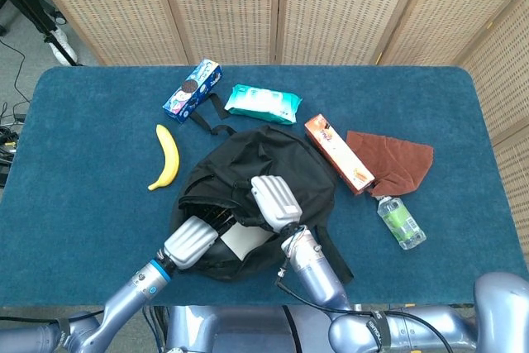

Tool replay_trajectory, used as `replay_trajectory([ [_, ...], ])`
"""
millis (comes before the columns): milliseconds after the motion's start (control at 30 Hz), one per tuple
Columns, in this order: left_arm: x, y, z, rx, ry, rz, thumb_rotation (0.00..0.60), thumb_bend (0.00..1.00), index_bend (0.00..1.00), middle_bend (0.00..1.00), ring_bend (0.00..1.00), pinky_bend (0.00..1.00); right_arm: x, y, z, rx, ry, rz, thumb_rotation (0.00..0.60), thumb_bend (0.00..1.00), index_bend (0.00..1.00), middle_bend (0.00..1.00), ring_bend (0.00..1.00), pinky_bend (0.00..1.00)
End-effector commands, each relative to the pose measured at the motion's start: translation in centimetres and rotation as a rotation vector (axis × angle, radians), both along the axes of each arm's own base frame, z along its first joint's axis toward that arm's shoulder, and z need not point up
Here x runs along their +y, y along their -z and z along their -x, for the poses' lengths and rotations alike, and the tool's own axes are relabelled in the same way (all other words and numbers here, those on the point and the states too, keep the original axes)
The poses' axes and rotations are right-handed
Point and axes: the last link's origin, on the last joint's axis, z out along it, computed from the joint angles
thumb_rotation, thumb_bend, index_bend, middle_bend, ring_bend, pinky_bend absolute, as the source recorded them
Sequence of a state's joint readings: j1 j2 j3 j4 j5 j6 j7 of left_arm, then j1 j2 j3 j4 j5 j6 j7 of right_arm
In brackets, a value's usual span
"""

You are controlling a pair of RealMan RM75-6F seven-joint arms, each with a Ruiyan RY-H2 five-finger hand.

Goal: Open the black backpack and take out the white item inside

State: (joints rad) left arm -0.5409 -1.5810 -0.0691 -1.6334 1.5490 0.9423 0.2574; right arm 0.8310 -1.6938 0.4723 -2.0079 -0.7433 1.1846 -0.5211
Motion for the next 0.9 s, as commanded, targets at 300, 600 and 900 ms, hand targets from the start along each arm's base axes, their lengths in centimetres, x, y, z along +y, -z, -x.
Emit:
replay_trajectory([
  [300, 1.4, 3.2, -0.6, 0.075, 0.009, -0.04, 0.6, 0.15, 0.0, 0.0, 0.0, 0.0, 0.0, -1.6, -0.1, 0.017, -0.026, -0.003, 0.6, 0.46, 0.63, 0.6, 0.46, 0.38],
  [600, 2.1, 4.7, -0.8, 0.096, -0.001, -0.071, 0.6, 0.15, 0.0, 0.0, 0.0, 0.0, 0.1, -2.2, -0.6, 0.017, -0.045, -0.005, 0.6, 0.47, 0.64, 0.6, 0.46, 0.38],
  [900, 2.8, 6.1, -1.7, 0.108, 0.028, -0.093, 0.6, 0.18, 0.0, 0.0, 0.0, 0.0, 0.6, -2.3, -0.9, 0.016, -0.052, -0.02, 0.6, 0.47, 0.64, 0.6, 0.46, 0.38],
])
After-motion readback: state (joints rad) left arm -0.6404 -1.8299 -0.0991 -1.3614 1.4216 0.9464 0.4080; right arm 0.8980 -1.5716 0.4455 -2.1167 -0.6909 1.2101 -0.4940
